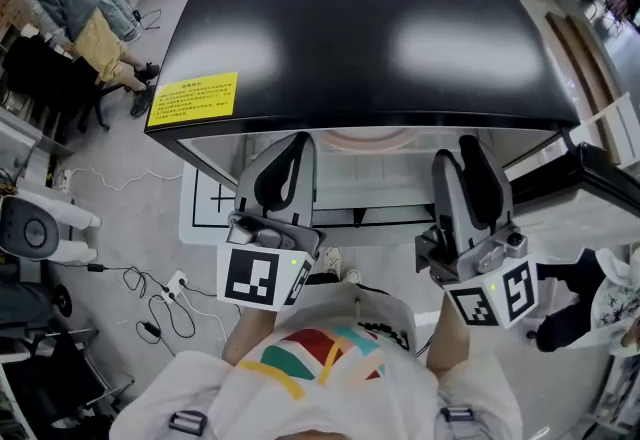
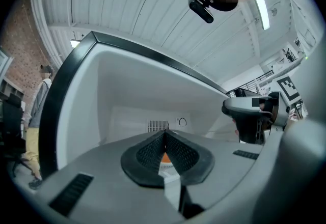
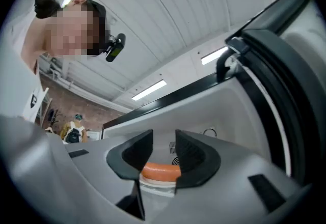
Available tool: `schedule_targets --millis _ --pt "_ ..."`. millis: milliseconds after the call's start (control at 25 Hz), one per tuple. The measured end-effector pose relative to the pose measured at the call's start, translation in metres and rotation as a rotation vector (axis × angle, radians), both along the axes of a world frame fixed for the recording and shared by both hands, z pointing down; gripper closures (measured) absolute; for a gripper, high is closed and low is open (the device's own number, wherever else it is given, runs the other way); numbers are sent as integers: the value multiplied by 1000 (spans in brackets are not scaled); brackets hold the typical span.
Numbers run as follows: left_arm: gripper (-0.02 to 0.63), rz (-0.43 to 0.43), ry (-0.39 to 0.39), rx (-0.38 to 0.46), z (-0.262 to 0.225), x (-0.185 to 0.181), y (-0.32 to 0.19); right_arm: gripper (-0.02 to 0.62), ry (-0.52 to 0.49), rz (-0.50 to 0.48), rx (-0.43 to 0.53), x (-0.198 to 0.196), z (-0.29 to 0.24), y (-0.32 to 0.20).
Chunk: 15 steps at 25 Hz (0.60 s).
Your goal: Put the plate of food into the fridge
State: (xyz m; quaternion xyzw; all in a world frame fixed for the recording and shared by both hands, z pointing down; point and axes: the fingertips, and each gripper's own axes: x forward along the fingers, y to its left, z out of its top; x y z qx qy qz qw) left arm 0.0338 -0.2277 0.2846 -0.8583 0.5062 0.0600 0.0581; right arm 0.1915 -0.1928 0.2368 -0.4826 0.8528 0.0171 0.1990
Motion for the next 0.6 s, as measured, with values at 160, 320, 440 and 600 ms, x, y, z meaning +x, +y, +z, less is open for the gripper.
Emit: schedule_targets --millis 160,320,440,600 --pt "600 2 1 2 0 3 3 595 -139 52 -65 17 14 -3" --pt "600 15 -3 0 5 11 6 595 -145 77 -81 15 23 2" --pt "600 25 -2 0 7 16 7 596 -94 106 -86 11 29 3" --pt "600 35 -1 4 7 22 8 595 -91 122 -101 8 34 1"
